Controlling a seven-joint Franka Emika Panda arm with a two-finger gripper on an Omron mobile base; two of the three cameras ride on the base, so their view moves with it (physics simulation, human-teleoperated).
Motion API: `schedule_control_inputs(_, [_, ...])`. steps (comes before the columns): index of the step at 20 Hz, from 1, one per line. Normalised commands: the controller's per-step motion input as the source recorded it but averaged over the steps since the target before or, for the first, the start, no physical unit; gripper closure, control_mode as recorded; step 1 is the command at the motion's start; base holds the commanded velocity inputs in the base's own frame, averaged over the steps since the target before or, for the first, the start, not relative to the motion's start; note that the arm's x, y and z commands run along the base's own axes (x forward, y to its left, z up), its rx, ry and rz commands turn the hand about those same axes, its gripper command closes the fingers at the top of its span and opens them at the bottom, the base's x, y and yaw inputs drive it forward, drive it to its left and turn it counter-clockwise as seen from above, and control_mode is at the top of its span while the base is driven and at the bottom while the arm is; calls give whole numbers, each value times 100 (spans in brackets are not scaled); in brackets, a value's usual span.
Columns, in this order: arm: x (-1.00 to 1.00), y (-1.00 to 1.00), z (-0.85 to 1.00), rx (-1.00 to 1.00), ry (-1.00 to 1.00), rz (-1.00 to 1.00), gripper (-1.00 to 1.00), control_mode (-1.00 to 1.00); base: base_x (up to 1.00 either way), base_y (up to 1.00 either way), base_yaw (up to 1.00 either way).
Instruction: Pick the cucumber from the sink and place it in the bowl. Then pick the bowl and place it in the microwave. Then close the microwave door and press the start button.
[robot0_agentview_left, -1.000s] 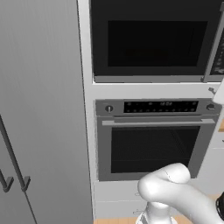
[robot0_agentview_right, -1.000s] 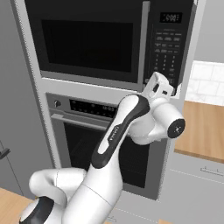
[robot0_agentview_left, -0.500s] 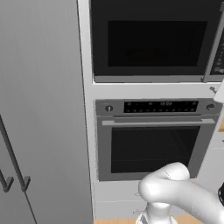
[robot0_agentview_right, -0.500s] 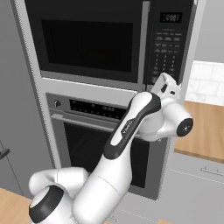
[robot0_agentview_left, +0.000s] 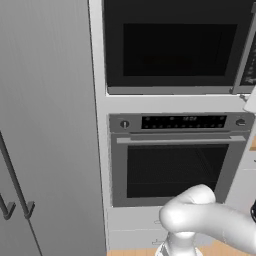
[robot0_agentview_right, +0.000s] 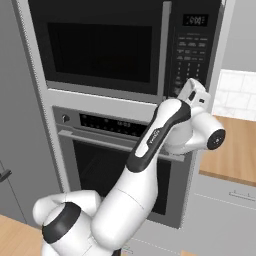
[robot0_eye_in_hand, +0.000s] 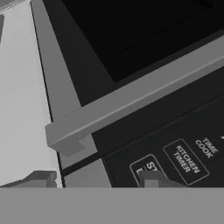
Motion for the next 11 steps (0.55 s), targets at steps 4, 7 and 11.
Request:
schedule_control_inputs(4, [46, 0, -12, 1, 0, 2, -100, -100, 0, 0, 0])
schedule_control_inputs(7, [-13, 10, -16, 0, -7, 4, -100, -100, 0, 0, 0])
schedule_control_inputs(11, [-92, 33, -23, 0, -12, 1, -100, -100, 0, 0, 0])
